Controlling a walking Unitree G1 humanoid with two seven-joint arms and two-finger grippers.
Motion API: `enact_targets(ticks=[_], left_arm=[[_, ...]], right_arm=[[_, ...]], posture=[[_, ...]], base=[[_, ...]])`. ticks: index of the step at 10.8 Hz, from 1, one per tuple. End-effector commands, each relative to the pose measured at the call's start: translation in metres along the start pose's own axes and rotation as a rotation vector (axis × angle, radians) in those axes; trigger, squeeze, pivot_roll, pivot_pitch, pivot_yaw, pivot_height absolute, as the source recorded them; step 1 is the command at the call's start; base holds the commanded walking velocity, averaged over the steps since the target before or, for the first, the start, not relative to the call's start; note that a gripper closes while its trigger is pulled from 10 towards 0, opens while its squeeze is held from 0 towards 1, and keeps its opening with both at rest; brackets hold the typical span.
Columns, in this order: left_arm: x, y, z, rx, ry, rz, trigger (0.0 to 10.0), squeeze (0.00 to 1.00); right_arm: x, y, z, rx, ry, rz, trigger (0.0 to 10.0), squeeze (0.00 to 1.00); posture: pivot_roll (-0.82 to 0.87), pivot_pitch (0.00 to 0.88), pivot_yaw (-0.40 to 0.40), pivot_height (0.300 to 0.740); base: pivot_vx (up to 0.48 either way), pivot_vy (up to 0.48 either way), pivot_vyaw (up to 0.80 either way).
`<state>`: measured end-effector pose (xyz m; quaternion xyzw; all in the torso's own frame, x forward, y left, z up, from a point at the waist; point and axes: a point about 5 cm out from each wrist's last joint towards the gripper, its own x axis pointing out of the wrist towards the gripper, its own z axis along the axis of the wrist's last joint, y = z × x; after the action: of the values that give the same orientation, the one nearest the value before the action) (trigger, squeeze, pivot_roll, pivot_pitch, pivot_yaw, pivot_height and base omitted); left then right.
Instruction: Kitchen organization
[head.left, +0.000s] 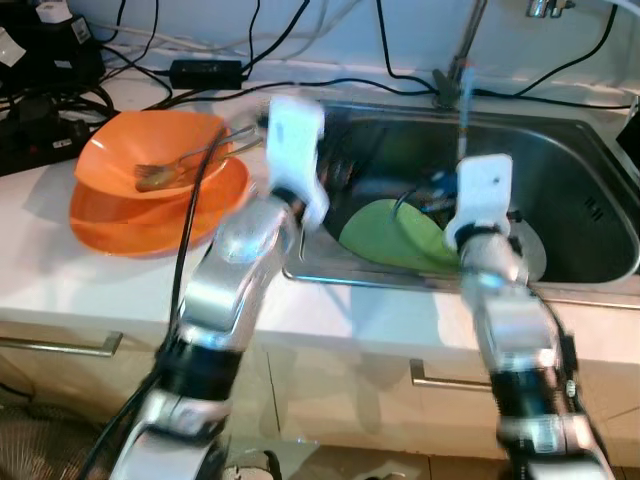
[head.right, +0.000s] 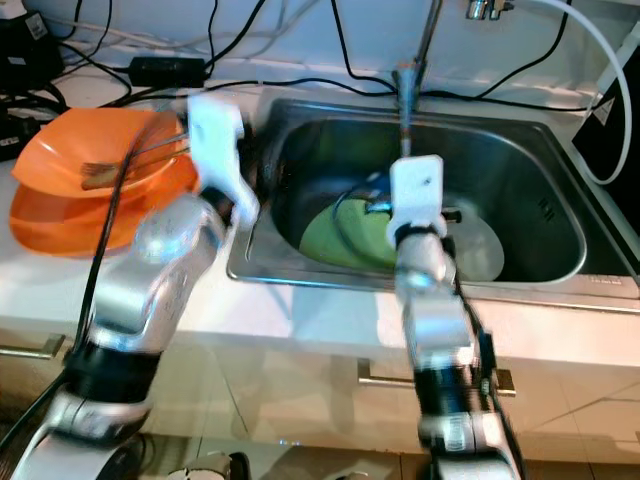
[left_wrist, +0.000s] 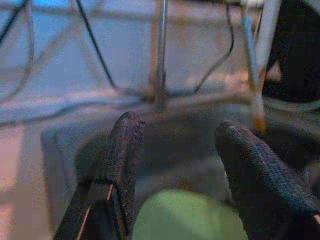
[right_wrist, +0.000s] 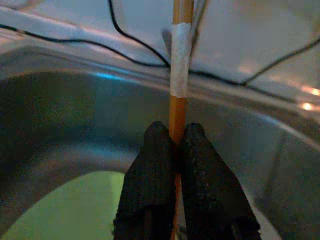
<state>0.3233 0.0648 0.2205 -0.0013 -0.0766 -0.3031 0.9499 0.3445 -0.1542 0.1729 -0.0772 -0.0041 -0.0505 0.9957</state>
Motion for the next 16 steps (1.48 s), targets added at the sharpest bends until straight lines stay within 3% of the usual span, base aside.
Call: enact_targets(ticks=[1,3,5,8,9,10,11,12,13,14,16], left_arm=[[-0.001,-0.006,-0.009,0.066,0.05,-0.05,10.0,0.0],[-0.008,-0.014,-0.022,0.137,0.116,-0.116,10.0,0.0],[-0.013,-0.022,-0.032,0.132,0.18,-0.162,10.0,0.0],[-0.016,-0.021,-0.036,0.139,0.209,-0.173,10.0,0.0],[-0.016,-0.021,-0.035,0.151,0.199,-0.167,10.0,0.0],[-0.016,-0.022,-0.033,0.142,0.187,-0.168,10.0,0.0],[-0.017,-0.022,-0.033,0.14,0.191,-0.173,10.0,0.0],[-0.018,-0.022,-0.034,0.14,0.2,-0.172,10.0,0.0],[-0.018,-0.022,-0.035,0.142,0.202,-0.173,10.0,0.0],[-0.017,-0.022,-0.035,0.143,0.203,-0.172,10.0,0.0],[-0.013,-0.015,-0.024,0.19,0.125,-0.104,10.0,0.0]], right_arm=[[0.006,-0.002,-0.007,0.06,0.079,0.015,10.0,0.0],[0.014,-0.001,-0.019,0.089,0.19,0.048,10.0,0.0],[0.022,0.0,-0.035,0.118,0.301,0.059,10.0,0.0],[0.025,0.009,-0.053,0.128,0.403,0.109,10.0,0.0],[0.025,0.011,-0.056,0.135,0.415,0.113,10.0,0.84],[0.024,0.013,-0.059,0.139,0.422,0.12,10.0,0.89],[0.024,0.014,-0.06,0.139,0.424,0.123,10.0,1.0],[0.025,0.014,-0.059,0.136,0.416,0.122,10.0,0.96],[0.026,0.013,-0.058,0.131,0.405,0.122,10.0,0.0],[0.027,0.013,-0.057,0.119,0.394,0.117,10.0,0.0],[0.031,0.014,-0.003,0.131,0.05,0.12,10.0,0.0]], posture=[[0.08,0.081,-0.058,0.74],[0.08,0.079,-0.063,0.74],[0.09,0.082,-0.072,0.74],[0.1,0.084,-0.079,0.74],[0.1,0.086,-0.081,0.74],[0.1,0.086,-0.081,0.74],[0.1,0.087,-0.081,0.74],[0.1,0.087,-0.081,0.74],[0.1,0.087,-0.081,0.74],[0.1,0.087,-0.081,0.74],[0.1,0.087,-0.078,0.74]], base=[[0.0,0.0,0.0],[0.0,0.0,0.0],[0.0,0.0,0.0],[0.0,0.0,0.0],[0.0,0.0,0.0],[0.0,0.0,0.0],[0.0,0.0,0.0],[0.0,0.0,0.0],[0.0,0.0,0.0],[0.0,0.0,0.0],[0.0,0.0,0.0]])
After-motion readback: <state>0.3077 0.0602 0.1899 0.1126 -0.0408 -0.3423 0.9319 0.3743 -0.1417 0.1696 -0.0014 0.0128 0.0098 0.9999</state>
